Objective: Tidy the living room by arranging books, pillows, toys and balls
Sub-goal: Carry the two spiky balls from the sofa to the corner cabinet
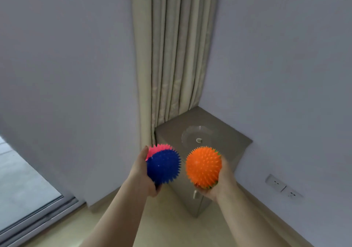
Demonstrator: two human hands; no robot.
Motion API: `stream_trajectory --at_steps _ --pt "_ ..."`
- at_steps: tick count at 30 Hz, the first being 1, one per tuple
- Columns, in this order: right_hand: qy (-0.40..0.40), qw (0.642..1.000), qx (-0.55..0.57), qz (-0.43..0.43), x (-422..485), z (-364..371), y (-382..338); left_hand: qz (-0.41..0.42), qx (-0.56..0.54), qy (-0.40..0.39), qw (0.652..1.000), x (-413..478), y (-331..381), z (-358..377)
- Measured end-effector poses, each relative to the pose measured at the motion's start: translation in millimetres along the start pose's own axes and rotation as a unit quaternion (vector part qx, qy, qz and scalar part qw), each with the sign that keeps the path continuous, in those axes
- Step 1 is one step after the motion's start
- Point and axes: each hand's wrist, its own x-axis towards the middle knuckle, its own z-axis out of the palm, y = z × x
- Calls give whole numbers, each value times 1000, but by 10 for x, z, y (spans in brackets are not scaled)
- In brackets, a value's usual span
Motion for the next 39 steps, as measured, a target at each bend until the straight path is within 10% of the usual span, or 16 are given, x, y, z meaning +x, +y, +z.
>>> stream_trajectory --at_steps 3,5,7,14,21,24,30,35,39 --pt "22 993 112 40 491 309 -449 -5 -2 -7 1000 464 188 470" --pt "-7 999 -38 -38 590 555 -641 -7 -6 -37 999 745 335 745" --pt "-67 995 43 66 1088 607 -850 4 -11 -53 999 1086 491 1040" --pt "-262 964 35 13 2117 881 -1429 38 61 -36 997 2302 759 2074" --pt "-13 998 -28 53 3131 1032 -1910 60 198 56 977 2905 724 2611" --pt "-46 994 -68 76 3687 845 -1949 81 233 87 965 3132 659 2738" --pt "-23 868 -487 -94 3828 794 -2159 140 367 91 915 3388 221 2905" --pt "-79 735 -660 -134 4000 752 -2247 175 340 137 914 3352 37 3001" --pt "-78 695 -707 -101 3994 771 -2262 174 386 149 893 3286 65 3020"
